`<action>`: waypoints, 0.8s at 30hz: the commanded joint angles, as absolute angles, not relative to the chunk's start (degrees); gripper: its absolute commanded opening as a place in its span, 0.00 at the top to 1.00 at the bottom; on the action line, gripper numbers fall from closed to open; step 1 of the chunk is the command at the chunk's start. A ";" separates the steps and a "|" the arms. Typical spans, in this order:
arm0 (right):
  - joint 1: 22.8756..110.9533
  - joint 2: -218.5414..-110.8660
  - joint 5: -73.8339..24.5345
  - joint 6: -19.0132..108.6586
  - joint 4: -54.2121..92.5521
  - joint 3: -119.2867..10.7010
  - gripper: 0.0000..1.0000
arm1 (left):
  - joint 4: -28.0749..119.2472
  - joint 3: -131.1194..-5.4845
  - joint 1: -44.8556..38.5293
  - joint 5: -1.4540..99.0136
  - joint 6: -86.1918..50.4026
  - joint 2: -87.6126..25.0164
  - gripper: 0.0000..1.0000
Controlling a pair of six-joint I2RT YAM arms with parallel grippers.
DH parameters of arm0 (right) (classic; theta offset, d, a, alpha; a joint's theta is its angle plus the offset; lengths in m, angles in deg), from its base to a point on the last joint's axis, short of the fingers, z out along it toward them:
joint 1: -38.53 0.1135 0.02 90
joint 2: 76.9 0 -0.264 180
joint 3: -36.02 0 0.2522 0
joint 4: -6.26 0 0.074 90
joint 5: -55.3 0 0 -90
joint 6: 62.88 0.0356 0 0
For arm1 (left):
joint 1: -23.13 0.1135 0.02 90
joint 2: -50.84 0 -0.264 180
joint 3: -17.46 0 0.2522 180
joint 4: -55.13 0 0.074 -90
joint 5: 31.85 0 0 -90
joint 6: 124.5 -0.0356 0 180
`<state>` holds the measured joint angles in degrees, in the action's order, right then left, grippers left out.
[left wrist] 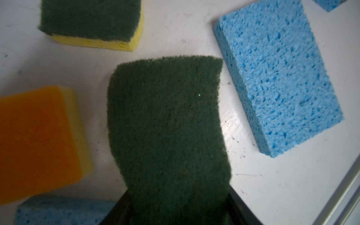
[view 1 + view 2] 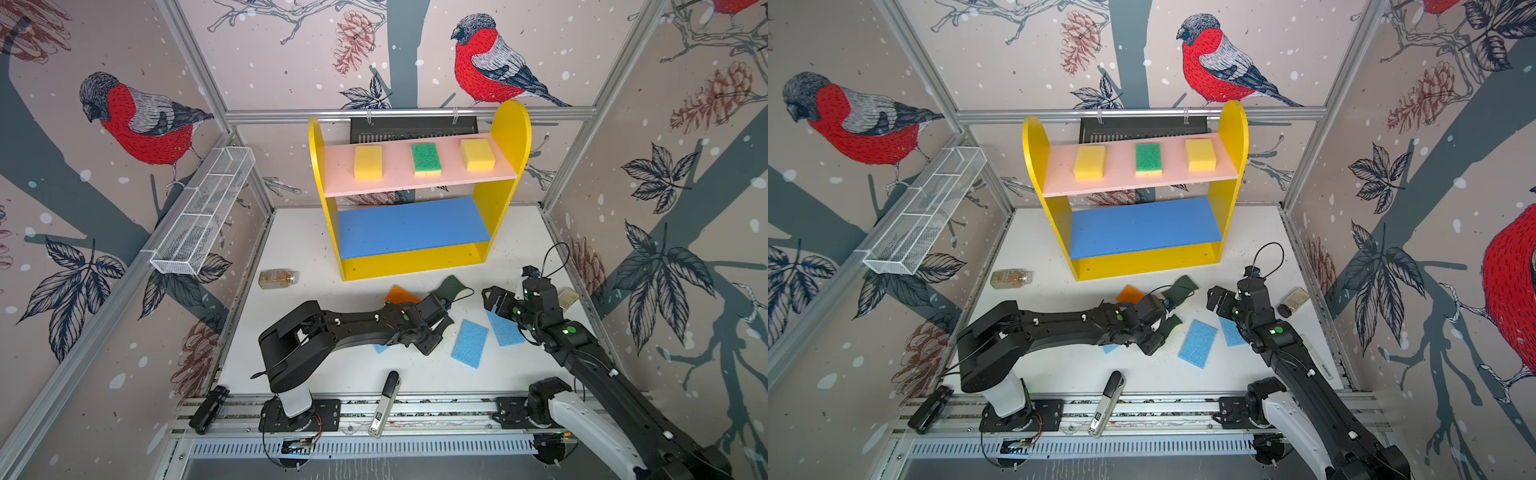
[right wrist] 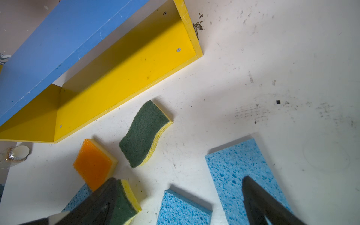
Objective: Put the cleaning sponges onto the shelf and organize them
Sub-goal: 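Close the left gripper on the dark-green scrub sponge and lift it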
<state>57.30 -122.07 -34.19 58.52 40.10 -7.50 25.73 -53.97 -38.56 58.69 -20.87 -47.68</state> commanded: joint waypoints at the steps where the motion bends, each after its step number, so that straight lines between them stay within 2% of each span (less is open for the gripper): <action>1: 57.34 -121.89 -33.65 58.35 39.43 -7.88 0.01 | 26.49 -53.78 -38.14 60.75 -15.70 -45.72 0.41; 11: 57.35 -120.61 -32.82 58.30 39.10 -7.64 0.00 | 28.43 -48.87 -36.02 67.65 -7.64 -34.04 0.41; 20: 57.38 -120.92 -31.13 57.71 38.31 -7.84 0.00 | 22.44 -49.66 -33.17 80.19 1.36 -27.08 0.40; 24: 57.39 -121.22 -30.68 57.29 38.30 -8.14 0.00 | 24.12 -50.20 -32.10 84.63 0.22 -25.18 0.40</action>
